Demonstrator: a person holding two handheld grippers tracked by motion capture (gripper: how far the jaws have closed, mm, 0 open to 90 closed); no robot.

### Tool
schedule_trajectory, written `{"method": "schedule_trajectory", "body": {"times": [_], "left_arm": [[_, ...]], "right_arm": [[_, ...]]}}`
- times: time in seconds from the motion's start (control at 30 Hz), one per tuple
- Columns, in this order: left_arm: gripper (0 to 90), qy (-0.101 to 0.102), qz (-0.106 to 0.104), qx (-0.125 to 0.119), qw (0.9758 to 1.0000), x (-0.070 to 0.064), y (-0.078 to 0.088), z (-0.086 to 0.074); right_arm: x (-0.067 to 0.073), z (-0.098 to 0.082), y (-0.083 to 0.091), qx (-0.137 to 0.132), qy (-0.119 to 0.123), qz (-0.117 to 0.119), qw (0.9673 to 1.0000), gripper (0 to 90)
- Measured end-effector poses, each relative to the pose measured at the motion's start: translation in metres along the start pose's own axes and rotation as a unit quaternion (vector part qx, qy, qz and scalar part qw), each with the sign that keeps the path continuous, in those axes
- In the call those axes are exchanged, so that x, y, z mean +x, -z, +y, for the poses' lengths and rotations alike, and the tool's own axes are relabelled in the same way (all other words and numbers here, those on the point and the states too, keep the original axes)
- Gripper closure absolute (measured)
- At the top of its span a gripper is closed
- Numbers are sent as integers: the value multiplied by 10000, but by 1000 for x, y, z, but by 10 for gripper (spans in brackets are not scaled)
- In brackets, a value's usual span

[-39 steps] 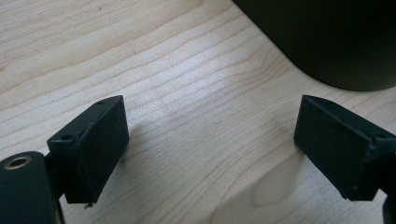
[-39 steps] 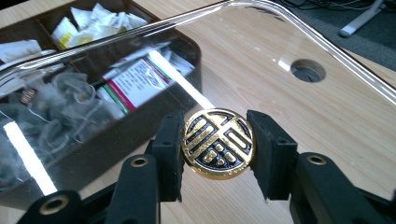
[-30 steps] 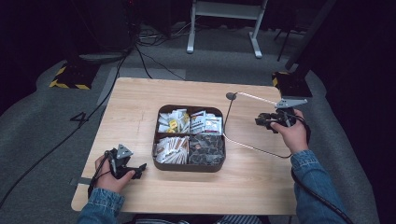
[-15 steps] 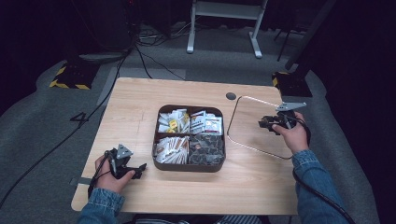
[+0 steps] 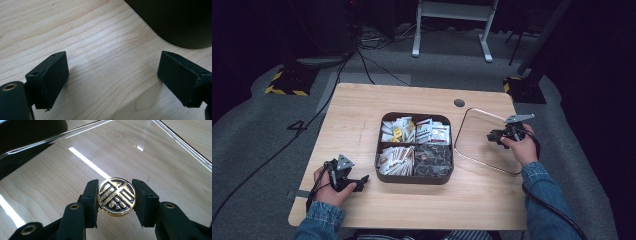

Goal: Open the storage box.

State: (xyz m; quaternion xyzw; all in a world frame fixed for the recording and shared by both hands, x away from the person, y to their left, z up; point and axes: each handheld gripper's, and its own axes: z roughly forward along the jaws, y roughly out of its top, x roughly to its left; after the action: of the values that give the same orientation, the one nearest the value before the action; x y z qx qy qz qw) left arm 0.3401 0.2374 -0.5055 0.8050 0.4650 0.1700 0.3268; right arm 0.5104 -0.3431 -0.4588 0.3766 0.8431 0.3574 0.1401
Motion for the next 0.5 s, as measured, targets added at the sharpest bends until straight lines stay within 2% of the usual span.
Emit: {"method": "schedule_trajectory", "body": {"times": [0.1, 0.5], "left_arm": [[105, 2, -1, 0, 10000, 0, 0, 0], [105, 1, 0, 0, 10000, 0, 0, 0]], "right_arm": [[0, -5, -5, 33, -125, 21, 9999, 585], [0, -15, -16, 64, -202, 45, 9998, 584]]}}
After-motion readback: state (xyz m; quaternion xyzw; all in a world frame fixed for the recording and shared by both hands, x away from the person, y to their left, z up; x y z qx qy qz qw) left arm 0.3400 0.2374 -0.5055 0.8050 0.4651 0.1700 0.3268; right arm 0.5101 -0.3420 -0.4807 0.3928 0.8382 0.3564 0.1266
